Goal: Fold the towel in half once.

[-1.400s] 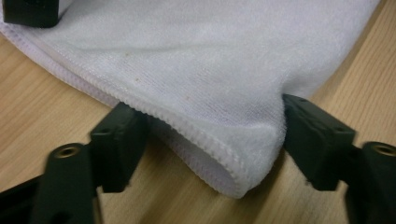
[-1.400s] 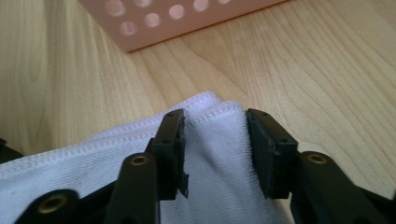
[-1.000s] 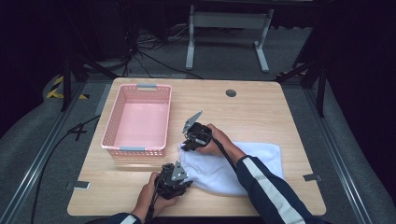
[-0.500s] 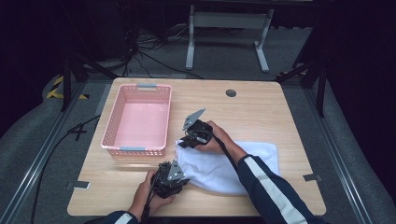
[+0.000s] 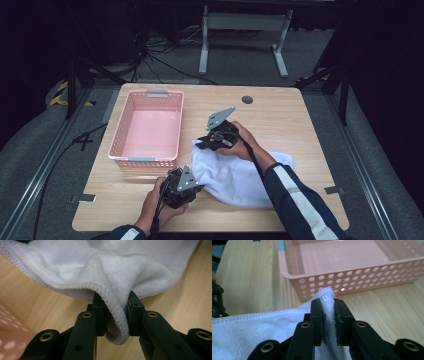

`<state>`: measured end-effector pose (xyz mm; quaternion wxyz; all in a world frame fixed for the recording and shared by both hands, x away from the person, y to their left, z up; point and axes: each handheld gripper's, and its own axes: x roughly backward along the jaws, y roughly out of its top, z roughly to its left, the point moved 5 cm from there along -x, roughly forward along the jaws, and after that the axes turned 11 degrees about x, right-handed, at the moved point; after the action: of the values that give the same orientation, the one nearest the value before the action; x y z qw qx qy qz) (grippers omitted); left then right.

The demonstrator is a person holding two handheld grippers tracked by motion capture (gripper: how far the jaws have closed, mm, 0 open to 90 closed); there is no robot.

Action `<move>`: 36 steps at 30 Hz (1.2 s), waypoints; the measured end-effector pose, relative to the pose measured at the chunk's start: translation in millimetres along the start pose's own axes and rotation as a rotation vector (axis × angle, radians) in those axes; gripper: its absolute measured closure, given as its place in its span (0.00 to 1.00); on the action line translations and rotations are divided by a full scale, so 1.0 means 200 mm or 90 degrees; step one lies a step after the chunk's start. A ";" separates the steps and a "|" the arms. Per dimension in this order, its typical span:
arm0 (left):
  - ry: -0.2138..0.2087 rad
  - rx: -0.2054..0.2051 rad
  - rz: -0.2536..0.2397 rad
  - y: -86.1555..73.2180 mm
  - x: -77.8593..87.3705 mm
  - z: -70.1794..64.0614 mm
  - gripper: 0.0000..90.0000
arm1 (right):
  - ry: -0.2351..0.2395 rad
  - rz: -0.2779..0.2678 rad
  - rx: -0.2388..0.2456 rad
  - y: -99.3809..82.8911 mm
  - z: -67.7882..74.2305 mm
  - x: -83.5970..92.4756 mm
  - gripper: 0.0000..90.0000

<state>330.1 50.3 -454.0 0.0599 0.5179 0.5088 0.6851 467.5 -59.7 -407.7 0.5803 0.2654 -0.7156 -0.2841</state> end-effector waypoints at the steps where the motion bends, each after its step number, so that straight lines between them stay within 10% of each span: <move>1: -0.003 -0.006 -0.004 0.02 0.00 -0.01 0.82 | -0.003 -0.008 -0.001 -0.01 -0.01 0.04 0.88; 16: -0.056 -0.137 -0.010 0.33 -0.20 -0.29 0.82 | -0.061 -0.054 -0.037 -0.29 -0.02 0.54 0.87; 31: -0.089 -0.196 0.024 0.45 -0.43 -0.43 0.77 | -0.101 -0.046 -0.082 -0.60 -0.01 0.75 0.85; 36: -0.121 -0.176 0.018 0.47 -0.52 -0.49 0.72 | -0.110 -0.032 -0.099 -0.77 0.00 0.83 0.83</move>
<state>343.3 -120.5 -446.0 0.1689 0.5746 0.3940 0.6972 444.9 -283.8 -405.0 0.5277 0.2120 -0.7319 -0.3753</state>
